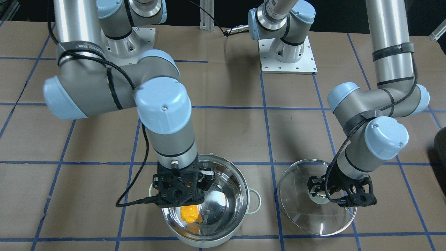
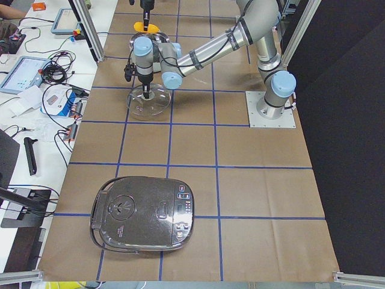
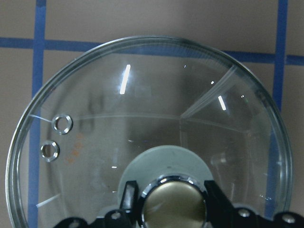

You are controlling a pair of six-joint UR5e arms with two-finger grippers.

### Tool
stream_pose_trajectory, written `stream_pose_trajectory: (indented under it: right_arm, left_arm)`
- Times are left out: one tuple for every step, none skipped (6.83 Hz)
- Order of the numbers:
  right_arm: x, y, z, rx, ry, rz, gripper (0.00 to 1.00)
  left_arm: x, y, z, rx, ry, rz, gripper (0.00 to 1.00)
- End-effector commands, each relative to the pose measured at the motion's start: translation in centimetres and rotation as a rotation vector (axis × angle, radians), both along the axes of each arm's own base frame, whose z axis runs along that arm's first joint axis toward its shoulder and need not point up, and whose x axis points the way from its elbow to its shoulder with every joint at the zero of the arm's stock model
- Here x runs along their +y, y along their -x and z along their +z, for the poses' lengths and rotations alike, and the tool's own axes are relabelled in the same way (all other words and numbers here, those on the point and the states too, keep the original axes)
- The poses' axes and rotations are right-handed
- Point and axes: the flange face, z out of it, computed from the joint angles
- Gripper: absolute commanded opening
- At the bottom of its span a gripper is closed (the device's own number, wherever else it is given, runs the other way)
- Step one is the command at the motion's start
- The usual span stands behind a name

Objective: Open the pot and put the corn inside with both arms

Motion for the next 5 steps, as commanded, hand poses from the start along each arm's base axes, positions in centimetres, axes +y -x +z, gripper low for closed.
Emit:
stream_pose_trajectory:
  right_arm:
    - [-0.9, -2.2, -3.9, 0.005, -0.025, 0.011, 0.27]
    - [-1.4, -2.4, -6.4, 0.015, -0.047, 0.013, 0.27]
    - [-1.8, -2.5, -7.8, 0.015, -0.038, 0.014, 0.28]
    - [-1.6, -2.4, -8.5, 0.021, -0.049, 0.015, 0.32]
    - [-1.3, -2.1, -9.4, 0.042, -0.06, 0.012, 0.44]
  left_arm:
    - [0.1, 0.0, -0.2, -0.005, 0.017, 0.012, 1.0]
    - [0.6, 0.1, 2.4, -0.016, 0.035, 0.013, 1.0]
    - [1.9, 1.3, 5.6, -0.013, 0.013, 0.018, 1.0]
    - [3.3, 2.7, 10.3, -0.005, -0.001, 0.074, 1.0]
    - [5.7, 6.3, 16.5, -0.003, -0.022, 0.05, 1.0]
